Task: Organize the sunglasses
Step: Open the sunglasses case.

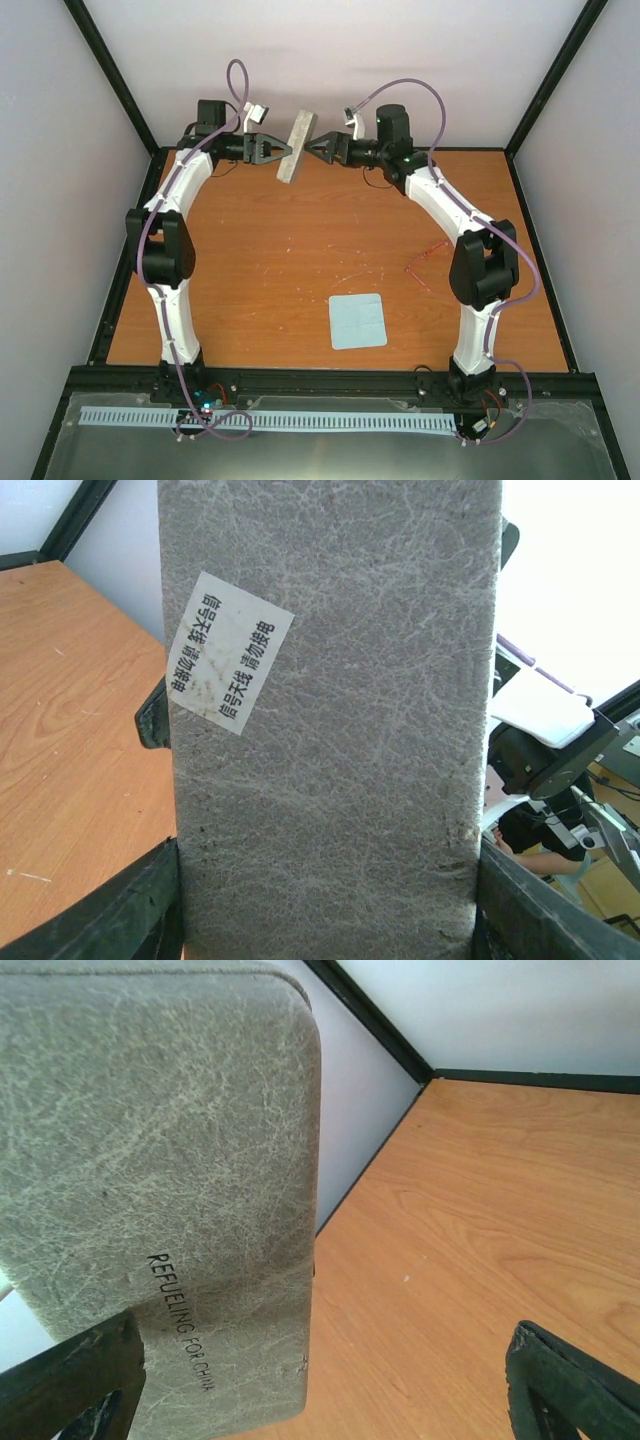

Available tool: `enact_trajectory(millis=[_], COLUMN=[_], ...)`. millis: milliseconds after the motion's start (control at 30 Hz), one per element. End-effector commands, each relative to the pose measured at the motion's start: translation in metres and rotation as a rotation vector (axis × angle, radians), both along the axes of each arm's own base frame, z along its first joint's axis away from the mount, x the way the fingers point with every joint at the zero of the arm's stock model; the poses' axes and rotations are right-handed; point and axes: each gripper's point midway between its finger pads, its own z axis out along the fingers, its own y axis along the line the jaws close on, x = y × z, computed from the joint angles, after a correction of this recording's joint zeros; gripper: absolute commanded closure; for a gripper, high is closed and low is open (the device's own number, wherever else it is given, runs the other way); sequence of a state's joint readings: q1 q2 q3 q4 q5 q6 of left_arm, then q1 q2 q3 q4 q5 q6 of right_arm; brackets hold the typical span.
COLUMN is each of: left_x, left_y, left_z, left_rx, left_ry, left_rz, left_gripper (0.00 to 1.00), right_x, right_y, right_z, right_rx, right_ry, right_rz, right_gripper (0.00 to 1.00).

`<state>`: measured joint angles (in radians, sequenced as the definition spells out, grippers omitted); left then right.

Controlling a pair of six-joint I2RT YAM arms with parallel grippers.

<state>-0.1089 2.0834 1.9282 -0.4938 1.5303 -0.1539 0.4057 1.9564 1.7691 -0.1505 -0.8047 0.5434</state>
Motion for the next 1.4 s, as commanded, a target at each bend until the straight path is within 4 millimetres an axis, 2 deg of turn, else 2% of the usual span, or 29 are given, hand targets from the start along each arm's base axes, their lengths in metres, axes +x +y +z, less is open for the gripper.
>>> enact_trajectory(millis=[0,167,533,767,933,1100,1200,1300,1367], left_x=[-0.059,-0.055,-0.047,-0.049,-0.051,-0.05,-0.05,-0.051,-0.05], left_y=[0.007,0.007,0.004,-0.002,-0.007,-0.008,-0.008,-0.008,-0.009], left_z=[0.055,0.051,0.045,0.048,0.05,0.048,0.049,0.048,0.047], left_rx=[-0.201,-0.2,-0.189,-0.189,-0.186,-0.183,-0.183,-0.183,-0.177], left_ry=[-0.031,-0.015,0.002,-0.005,-0.011,-0.009,-0.013,-0.008,-0.003], left_rz=[-0.28,-0.278,-0.273,-0.293,-0.302,-0.298,-0.3,-0.3,-0.291], left_gripper=[0.62,0.63,0.64,0.64,0.64,0.64,0.64,0.62,0.51], right_x=[-0.02,-0.029,-0.035,-0.034,-0.033,-0.03,-0.028,-0.028,-0.027], right_y=[0.013,0.013,0.015,0.017,0.019,0.023,0.024,0.024,0.023], right_z=[0.036,0.052,0.062,0.056,0.055,0.056,0.057,0.056,0.056], right_rx=[0.14,0.193,0.232,0.213,0.216,0.221,0.22,0.214,0.209], right_ry=[-0.059,-0.096,-0.103,-0.091,-0.088,-0.087,-0.088,-0.09,-0.091], right_rz=[0.107,0.147,0.187,0.181,0.183,0.193,0.193,0.188,0.185], right_gripper=[0.05,0.05,0.09,0.28,0.24,0.25,0.47,0.62,0.73])
